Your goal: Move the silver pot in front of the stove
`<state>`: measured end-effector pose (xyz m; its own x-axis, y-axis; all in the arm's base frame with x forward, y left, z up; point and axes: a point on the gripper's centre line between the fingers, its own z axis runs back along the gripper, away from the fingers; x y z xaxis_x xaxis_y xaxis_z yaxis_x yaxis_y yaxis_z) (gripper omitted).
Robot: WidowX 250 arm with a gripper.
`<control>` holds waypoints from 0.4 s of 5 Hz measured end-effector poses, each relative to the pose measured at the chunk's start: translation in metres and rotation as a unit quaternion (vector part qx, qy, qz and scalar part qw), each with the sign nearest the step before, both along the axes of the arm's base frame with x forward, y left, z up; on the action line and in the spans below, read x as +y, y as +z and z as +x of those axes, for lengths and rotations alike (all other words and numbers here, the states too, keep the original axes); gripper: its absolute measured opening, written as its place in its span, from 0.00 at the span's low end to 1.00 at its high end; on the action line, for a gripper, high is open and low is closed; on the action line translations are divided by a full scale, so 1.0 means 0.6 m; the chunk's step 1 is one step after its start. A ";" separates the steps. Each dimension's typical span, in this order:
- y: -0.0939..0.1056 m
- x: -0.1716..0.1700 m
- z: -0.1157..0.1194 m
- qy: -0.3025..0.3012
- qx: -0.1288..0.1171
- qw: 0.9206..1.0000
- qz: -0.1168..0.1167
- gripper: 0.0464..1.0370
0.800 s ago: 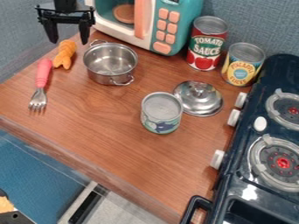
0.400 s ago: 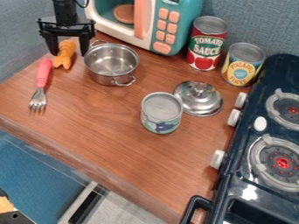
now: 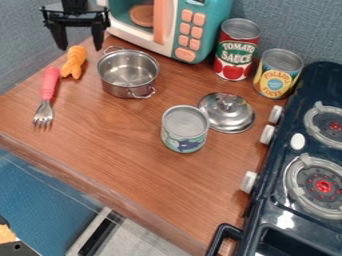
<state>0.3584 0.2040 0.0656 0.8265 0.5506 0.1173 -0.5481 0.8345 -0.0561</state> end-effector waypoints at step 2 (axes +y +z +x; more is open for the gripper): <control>0.046 -0.073 0.002 -0.010 -0.077 0.997 -0.002 0.96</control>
<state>0.3596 0.1603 0.0934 0.8098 0.5352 0.2405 -0.5162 0.8447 -0.1415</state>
